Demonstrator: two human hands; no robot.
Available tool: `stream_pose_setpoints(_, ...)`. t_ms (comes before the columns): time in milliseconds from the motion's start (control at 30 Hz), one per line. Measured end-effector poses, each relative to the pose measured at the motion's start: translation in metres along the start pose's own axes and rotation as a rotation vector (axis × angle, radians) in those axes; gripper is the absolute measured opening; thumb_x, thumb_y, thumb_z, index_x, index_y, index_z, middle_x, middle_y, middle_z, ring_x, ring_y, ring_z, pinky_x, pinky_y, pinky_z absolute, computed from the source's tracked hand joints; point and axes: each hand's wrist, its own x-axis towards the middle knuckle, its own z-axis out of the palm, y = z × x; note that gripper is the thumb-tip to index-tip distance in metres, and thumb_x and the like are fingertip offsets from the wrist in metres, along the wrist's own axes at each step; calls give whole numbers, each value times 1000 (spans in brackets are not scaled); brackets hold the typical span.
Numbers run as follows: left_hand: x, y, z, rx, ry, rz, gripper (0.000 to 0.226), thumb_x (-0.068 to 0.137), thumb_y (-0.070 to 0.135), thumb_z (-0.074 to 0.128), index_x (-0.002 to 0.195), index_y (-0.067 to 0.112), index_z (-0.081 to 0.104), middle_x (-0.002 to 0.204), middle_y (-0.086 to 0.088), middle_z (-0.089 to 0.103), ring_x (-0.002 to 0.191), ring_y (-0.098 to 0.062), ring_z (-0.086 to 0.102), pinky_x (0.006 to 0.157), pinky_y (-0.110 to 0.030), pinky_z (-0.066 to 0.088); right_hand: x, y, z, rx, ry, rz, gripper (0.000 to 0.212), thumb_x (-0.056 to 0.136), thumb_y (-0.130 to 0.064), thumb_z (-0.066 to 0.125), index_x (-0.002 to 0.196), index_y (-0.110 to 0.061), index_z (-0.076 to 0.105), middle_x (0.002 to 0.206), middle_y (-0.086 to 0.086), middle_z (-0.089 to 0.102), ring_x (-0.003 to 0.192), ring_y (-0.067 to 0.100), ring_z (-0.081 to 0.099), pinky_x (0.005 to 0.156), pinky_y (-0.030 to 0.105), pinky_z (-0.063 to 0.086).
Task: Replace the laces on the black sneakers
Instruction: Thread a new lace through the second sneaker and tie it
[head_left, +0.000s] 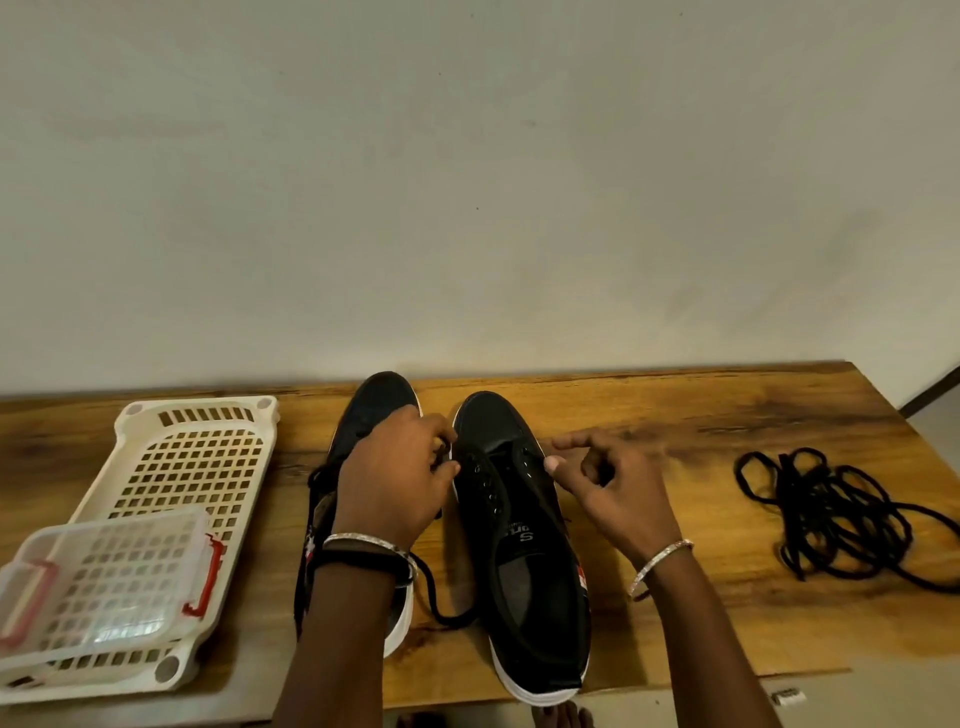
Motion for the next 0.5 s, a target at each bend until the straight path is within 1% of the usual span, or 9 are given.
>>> stream_pose_setpoints(67, -2, 5, 1, 62, -15, -32, 12, 91, 44, 66, 99, 35, 69, 97, 13, 46, 93, -12, 57, 69, -24, 42, 1, 4, 6, -103, -29, -40, 9, 85, -28, 78, 93, -31, 77, 54, -12, 46, 54, 4, 47, 59, 29, 42)
stream_pose_setpoints(100, -3, 6, 3, 73, -10, -36, 12, 92, 45, 64, 96, 35, 69, 98, 13, 48, 94, -12, 58, 68, -25, 43, 2, 5, 7, -135, -29, -49, 8, 85, -28, 78, 93, -30, 78, 53, -12, 45, 55, 4, 48, 60, 29, 43)
stream_pose_setpoints(167, -3, 9, 5, 87, 15, -31, 14, 96, 45, 57, 96, 34, 67, 102, 13, 53, 91, -12, 60, 65, -24, 41, 2, 4, 8, -172, -15, -50, 5, 86, -24, 77, 88, -29, 78, 54, -12, 47, 58, 4, 49, 58, 28, 40)
stream_pose_setpoints(200, -2, 10, 6, 83, 35, -33, 17, 98, 43, 52, 98, 32, 65, 101, 13, 56, 88, -11, 60, 62, -24, 39, 2, 4, 8, -182, -7, -47, 7, 86, -23, 77, 84, -30, 76, 55, -12, 51, 60, 4, 51, 60, 28, 40)
stream_pose_setpoints(233, -1, 12, 7, 69, 51, -45, 19, 100, 40, 47, 99, 29, 62, 97, 12, 58, 82, -11, 59, 59, -24, 36, 2, 5, 9, -188, 1, -41, 11, 86, -23, 77, 80, -31, 73, 58, -11, 55, 64, 6, 53, 62, 30, 43)
stream_pose_setpoints(300, 0, 15, 8, 40, 56, -82, 22, 101, 36, 38, 98, 24, 56, 82, 8, 57, 69, -12, 53, 52, -26, 30, 3, 8, 11, -221, 15, -14, 13, 87, -28, 75, 76, -32, 69, 72, -11, 60, 75, 11, 57, 74, 40, 50)
stream_pose_setpoints(367, 2, 16, 10, 53, 40, -98, 23, 103, 34, 32, 99, 20, 50, 72, 6, 54, 60, -11, 49, 48, -26, 25, 3, 9, 12, -272, 18, 5, 14, 90, -33, 71, 78, -35, 64, 85, -13, 58, 87, 14, 56, 84, 46, 49)
stream_pose_setpoints(433, 3, 15, 14, 72, 42, -103, 26, 104, 36, 27, 103, 20, 47, 71, 7, 59, 58, -12, 53, 46, -26, 27, 1, 8, 14, -312, 8, 4, 12, 94, -34, 65, 84, -36, 60, 93, -14, 53, 96, 13, 52, 88, 43, 43)
stream_pose_setpoints(500, 5, 13, 17, 34, 70, -119, 30, 103, 39, 24, 105, 20, 47, 76, 7, 67, 61, -15, 60, 47, -27, 33, 0, 6, 14, -304, -8, 1, 12, 96, -35, 63, 86, -37, 57, 96, -15, 52, 97, 10, 49, 89, 40, 38)
